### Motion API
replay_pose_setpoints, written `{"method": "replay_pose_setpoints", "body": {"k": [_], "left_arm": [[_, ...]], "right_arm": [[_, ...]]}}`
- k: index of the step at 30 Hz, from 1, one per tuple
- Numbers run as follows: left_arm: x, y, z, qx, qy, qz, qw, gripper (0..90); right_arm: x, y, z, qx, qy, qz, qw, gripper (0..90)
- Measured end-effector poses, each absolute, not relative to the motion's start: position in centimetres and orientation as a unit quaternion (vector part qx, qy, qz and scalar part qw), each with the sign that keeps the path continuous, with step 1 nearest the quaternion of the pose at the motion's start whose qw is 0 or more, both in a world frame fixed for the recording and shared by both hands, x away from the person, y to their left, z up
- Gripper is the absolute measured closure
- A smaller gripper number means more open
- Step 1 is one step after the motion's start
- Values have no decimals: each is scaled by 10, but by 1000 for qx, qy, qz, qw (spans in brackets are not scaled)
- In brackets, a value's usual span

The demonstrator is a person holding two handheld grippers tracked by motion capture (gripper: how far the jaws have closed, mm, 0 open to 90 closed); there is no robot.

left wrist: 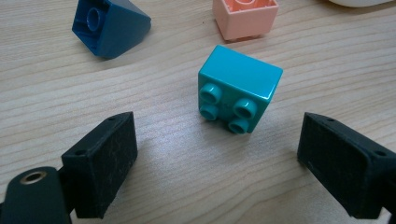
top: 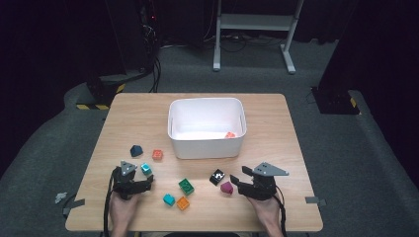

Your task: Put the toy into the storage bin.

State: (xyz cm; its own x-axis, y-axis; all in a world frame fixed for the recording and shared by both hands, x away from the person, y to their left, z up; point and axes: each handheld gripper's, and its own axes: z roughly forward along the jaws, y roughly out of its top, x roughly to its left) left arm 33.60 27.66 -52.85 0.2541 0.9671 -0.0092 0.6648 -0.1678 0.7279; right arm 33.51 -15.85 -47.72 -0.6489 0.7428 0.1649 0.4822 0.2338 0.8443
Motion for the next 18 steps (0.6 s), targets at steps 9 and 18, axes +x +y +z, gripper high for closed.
{"method": "replay_pose_setpoints", "body": {"k": [9,18], "left_arm": [[336,277,-529,726,562,239,316,120],[336,277,-529,726,562,239,317,121]], "right_arm": [[329,-146,-499,394,787,459,118,387],[328,-139,-508,390,797,447,114,379]]}}
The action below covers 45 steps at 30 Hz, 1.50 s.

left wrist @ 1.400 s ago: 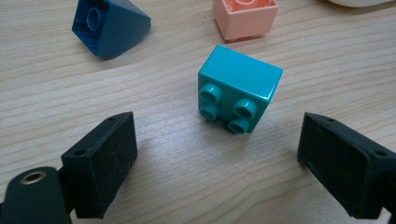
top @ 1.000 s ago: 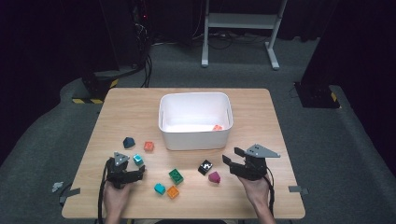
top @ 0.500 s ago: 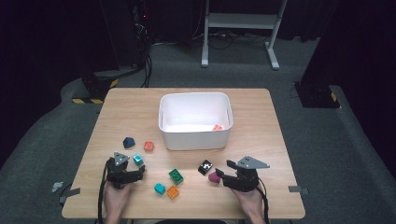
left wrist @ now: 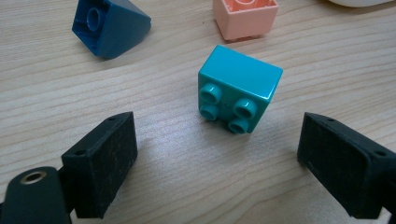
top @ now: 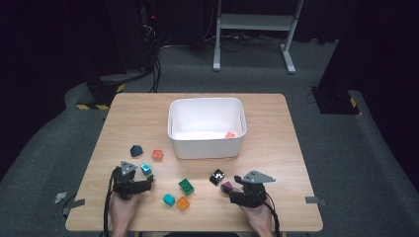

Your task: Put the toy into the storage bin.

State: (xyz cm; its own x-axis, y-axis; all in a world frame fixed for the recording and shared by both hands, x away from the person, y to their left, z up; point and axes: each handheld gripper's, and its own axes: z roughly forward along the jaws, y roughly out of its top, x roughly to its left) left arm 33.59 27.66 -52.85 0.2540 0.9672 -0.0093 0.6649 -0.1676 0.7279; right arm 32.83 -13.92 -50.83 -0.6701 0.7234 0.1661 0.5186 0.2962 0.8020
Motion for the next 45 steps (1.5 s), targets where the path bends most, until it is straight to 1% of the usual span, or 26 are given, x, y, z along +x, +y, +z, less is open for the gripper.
{"method": "replay_pose_setpoints", "body": {"k": [9,18,24,38,45], "left_arm": [[336,277,-529,726,562,239,317,120],[336,277,-529,726,562,239,317,121],[336,277,-529,726,562,239,317,121],[336,277,-529,726,562,239,317,121],[336,277,-529,726,562,239,317,121]], "right_arm": [[331,-132,-513,384,807,434,113,366],[333,-125,-518,381,815,422,108,375],[335,-121,-520,376,822,414,108,410],[332,-118,-522,369,829,403,119,528],[331,-118,-523,367,829,403,121,568]]}}
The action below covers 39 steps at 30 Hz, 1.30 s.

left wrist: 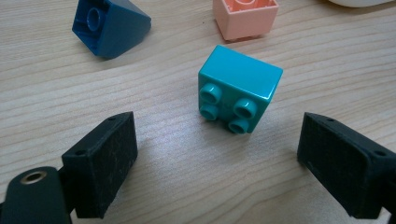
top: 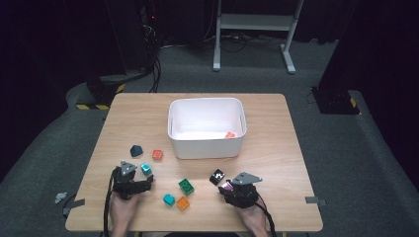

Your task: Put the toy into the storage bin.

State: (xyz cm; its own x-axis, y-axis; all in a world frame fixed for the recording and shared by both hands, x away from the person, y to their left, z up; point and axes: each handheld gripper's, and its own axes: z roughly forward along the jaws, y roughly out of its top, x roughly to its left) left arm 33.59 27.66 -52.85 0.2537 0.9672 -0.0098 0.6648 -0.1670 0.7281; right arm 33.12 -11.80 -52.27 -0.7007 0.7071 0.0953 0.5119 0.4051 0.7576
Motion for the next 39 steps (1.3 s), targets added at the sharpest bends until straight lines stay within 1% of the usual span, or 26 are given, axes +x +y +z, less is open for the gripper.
{"method": "replay_pose_setpoints", "body": {"k": [17,39], "left_arm": [[336,277,-529,726,562,239,317,121],[336,277,-529,725,562,239,317,122]], "right_arm": [[330,-119,-520,367,829,404,125,587],[335,-136,-500,378,813,422,135,588]]}}
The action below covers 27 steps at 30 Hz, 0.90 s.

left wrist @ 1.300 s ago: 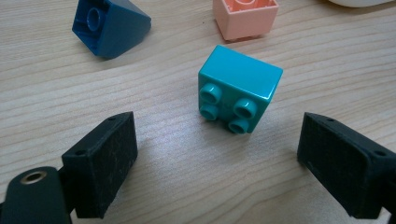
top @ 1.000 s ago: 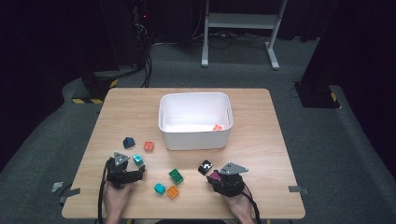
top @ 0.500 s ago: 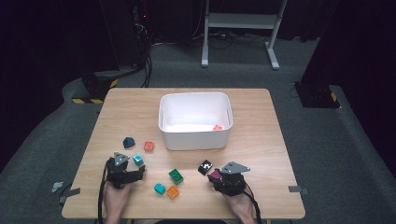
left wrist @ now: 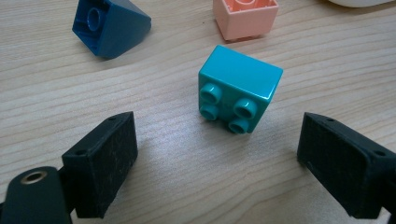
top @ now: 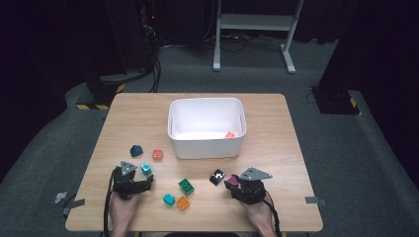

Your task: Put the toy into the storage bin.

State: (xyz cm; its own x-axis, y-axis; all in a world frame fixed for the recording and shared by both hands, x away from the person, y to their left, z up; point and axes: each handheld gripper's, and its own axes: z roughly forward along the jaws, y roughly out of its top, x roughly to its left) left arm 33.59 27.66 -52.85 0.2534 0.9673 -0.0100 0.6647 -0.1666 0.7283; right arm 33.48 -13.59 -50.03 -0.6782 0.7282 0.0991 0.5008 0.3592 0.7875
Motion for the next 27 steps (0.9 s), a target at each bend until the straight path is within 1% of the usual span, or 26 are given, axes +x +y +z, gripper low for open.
{"method": "replay_pose_setpoints", "body": {"k": [27], "left_arm": [[336,277,-528,725,562,239,317,123]], "right_arm": [[343,-144,-467,369,806,439,148,588]]}}
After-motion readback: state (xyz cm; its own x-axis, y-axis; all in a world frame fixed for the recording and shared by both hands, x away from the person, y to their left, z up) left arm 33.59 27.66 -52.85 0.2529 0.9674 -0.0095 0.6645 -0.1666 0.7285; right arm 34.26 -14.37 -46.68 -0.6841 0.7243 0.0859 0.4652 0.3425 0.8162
